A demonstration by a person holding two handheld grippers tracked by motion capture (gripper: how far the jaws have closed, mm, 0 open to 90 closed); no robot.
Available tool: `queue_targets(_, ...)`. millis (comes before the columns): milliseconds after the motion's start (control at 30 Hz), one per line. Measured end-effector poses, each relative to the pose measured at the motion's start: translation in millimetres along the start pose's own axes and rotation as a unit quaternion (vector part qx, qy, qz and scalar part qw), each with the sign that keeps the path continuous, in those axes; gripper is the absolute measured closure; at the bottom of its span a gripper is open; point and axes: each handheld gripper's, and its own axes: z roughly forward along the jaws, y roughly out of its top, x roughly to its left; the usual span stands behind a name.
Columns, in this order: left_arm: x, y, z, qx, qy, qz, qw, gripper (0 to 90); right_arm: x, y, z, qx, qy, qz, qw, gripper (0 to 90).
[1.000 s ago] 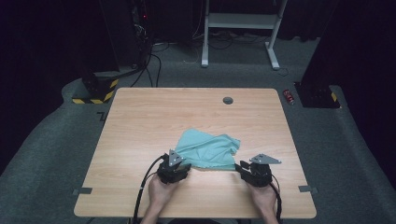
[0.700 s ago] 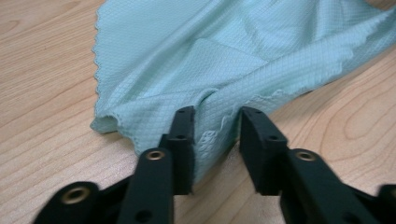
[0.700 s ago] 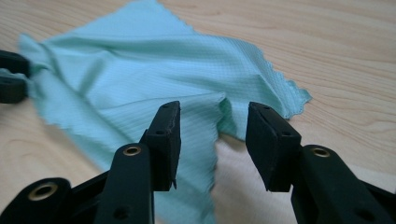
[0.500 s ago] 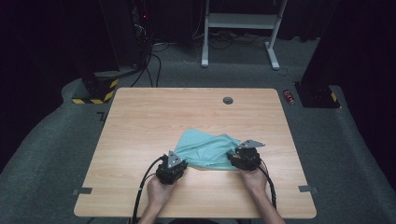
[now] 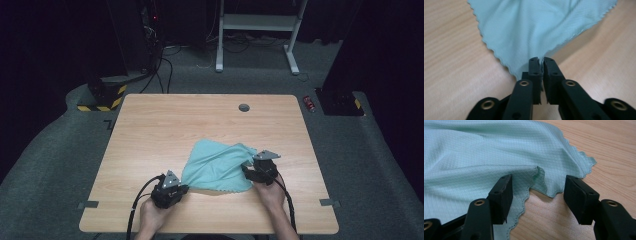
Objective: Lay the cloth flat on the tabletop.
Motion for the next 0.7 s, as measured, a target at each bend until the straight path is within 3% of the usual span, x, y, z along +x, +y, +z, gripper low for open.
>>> queue_targets(67, -2.0, -1.3, -5.2, 0.008, 0.008, 0.006, 0.9999, 78.2, 0.0, 0.0, 0.0, 0.000, 0.000, 0.000, 1.0000, 40.3)
queue_targets(133, 0.2, 0.0, -10.3, -0.003, 0.013, -0.005, 0.9999, 69.1, -0.1, 0.0, 0.0, 0.000, 0.000, 0.000, 1.0000, 40.3)
queue_targets(200, 6.6, 3.7, -13.6, -0.022, 0.012, -0.032, 0.9992, 66.7, -0.1, 0.0, 0.0, 0.000, 0.000, 0.000, 1.0000, 40.4)
queue_targets(267, 12.1, 7.2, -12.1, -0.026, 0.013, -0.054, 0.9981, 59.6, -0.1, 0.0, 0.0, 0.000, 0.000, 0.000, 1.0000, 40.3)
queue_targets(367, 19.2, 12.7, 0.3, -0.015, 0.033, -0.060, 0.9975, 59.6, -0.1, 0.0, 0.0, 0.000, 0.000, 0.000, 1.0000, 40.3)
queue_targets(533, 29.6, 21.4, 21.4, -0.006, 0.063, -0.051, 0.9967, 64.7, -0.1, 0.0, 0.0, 0.000, 0.000, 0.000, 1.0000, 40.4)
queue_targets(633, 38.0, 33.0, 22.6, -0.015, 0.069, -0.054, 0.9961, 62.9, -0.1, 0.0, 0.1, 0.000, 0.000, 0.000, 1.0000, 40.3)
queue_targets(700, 48.7, 46.1, 24.8, -0.025, 0.063, -0.068, 0.9954, 60.5, 0.1, 0.0, 0.0, 0.000, 0.000, 0.001, 1.0000, 40.4)
